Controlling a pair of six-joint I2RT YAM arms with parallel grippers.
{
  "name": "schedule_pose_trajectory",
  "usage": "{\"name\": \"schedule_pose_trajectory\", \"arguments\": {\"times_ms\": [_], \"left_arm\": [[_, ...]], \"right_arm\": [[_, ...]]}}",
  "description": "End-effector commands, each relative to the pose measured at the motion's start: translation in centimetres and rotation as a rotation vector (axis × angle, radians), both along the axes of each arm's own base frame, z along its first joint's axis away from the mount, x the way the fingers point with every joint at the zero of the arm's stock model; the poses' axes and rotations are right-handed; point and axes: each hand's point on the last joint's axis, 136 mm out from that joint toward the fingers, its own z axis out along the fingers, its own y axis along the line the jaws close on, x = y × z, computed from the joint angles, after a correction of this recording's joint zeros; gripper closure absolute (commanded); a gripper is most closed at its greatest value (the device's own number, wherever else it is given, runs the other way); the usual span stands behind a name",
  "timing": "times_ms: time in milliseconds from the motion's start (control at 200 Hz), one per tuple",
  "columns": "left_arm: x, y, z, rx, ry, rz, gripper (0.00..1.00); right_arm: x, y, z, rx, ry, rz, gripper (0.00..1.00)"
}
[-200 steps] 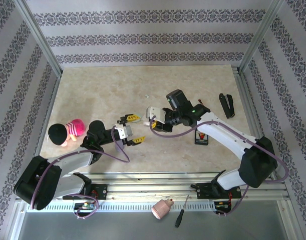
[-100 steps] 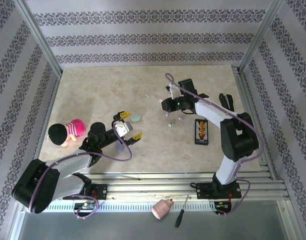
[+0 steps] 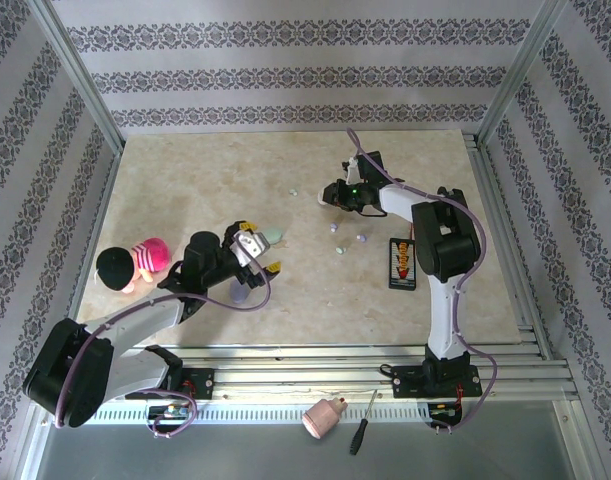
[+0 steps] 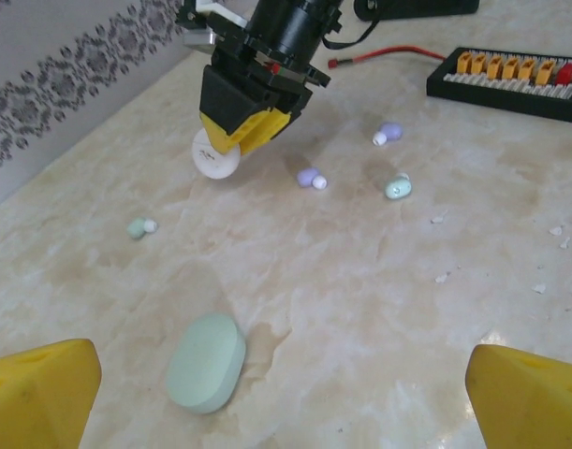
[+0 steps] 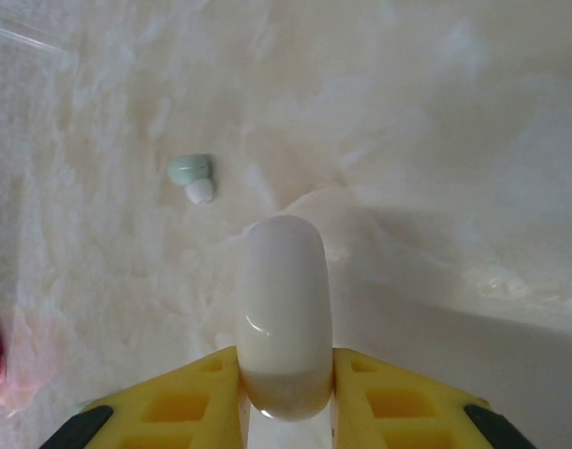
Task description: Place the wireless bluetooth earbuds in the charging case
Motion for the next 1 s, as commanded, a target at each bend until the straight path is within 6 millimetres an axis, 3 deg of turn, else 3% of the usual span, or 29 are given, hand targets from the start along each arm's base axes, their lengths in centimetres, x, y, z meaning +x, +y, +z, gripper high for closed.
{"name": "schedule_pose_trajectory", "arguments": {"times_ms": [0,130,210,315,425,725,994], "left_arm": [[-0.7,0.0,-2.1,0.07,0.135,-0.005,0.01],[0.2,0.3,-2.6,0.089,0.21,0.047,0.01],[0.9,0.6,-3.0,0.125,0.249,0.072,0.01],[1.8,1.5,-3.5,0.176,0.306,0.113,0.01],[2.6,2.0,-4.0,0.217,0.343,0.098,0.01],[5.0,1.5,-6.3,0.322,0.491,-0.047,0.03],[7.2,1.3,-9.2,0.439,0.586,-0.098,0.17]], "right_arm": [[1.7,-0.9,0.3,-0.005,-0.014,-0.048,0.73],[1.9,-1.8,-0.2,-0.019,-0.007,-0.071,0.64],[1.9,-2.7,0.4,-0.043,-0.027,-0.089,0.51],[1.1,-4.1,2.3,-0.109,-0.095,-0.101,0.34],[-0.4,-5.1,4.8,-0.168,-0.189,-0.083,0.24],[-6.6,-5.7,9.1,-0.179,-0.328,-0.008,0.22],[-9.3,-6.5,9.6,-0.216,-0.357,0.016,0.22]]}}
